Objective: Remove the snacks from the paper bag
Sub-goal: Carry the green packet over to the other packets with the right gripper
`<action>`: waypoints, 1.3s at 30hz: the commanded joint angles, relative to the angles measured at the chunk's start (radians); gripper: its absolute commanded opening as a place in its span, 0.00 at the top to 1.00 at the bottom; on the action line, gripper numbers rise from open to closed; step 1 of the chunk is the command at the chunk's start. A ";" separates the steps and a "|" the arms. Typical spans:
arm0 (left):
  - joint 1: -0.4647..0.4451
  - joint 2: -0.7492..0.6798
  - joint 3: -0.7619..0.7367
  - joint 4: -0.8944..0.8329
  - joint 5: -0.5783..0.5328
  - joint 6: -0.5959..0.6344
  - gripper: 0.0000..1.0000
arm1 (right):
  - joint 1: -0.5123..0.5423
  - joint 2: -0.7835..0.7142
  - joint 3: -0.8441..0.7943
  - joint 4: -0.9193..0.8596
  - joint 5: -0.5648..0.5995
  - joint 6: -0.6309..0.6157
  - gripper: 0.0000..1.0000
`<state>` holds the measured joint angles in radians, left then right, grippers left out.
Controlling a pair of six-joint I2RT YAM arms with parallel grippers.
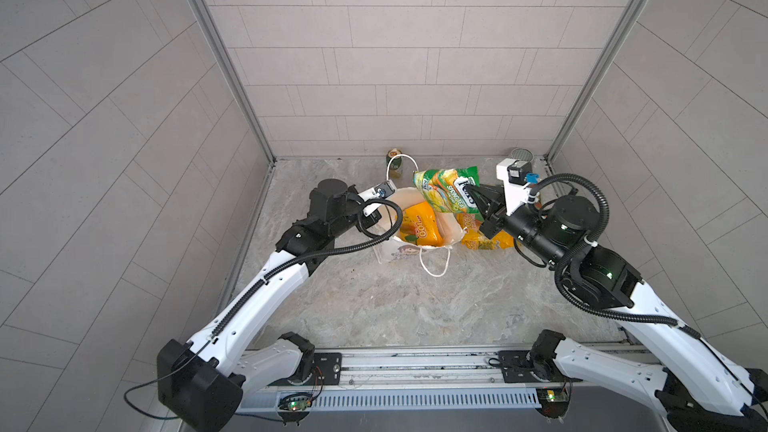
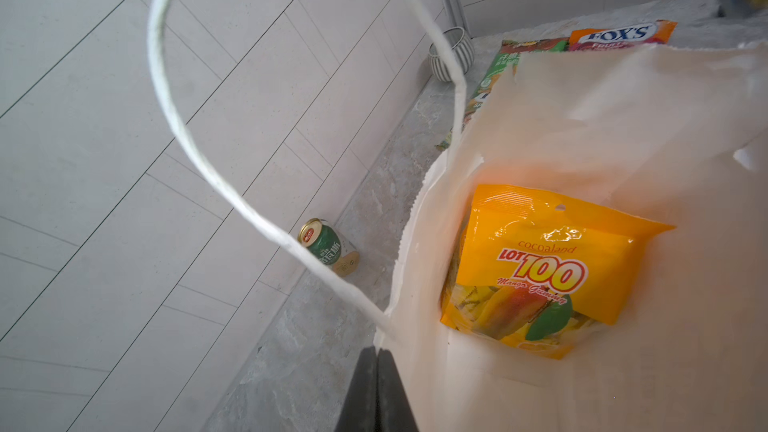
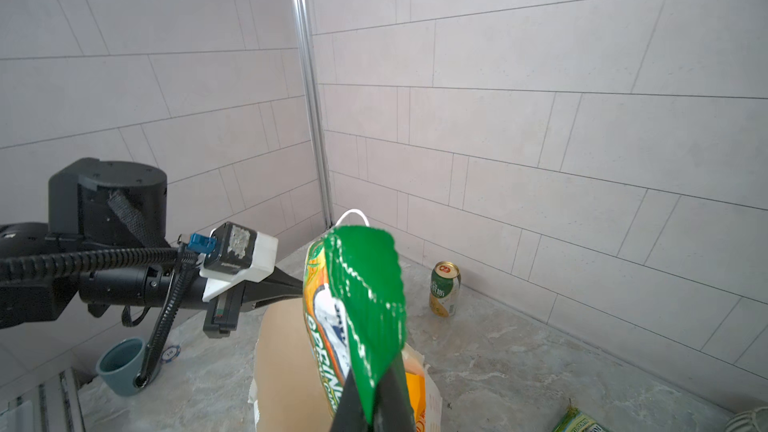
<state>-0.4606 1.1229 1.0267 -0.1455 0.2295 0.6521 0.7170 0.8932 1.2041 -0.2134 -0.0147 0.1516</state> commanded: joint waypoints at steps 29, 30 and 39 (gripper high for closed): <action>0.033 -0.085 -0.075 0.099 -0.035 0.038 1.00 | -0.403 0.199 -0.064 0.081 -0.132 0.362 1.00; 0.033 -0.089 -0.078 0.094 -0.015 0.046 1.00 | -0.409 0.223 -0.068 0.102 -0.154 0.382 1.00; 0.031 -0.138 -0.117 0.090 0.124 0.107 1.00 | -0.432 0.514 0.015 0.187 -0.304 0.522 1.00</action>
<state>-0.4282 1.0222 0.9222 -0.1020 0.2584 0.7311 0.2913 1.3670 1.1702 -0.1158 -0.2451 0.5941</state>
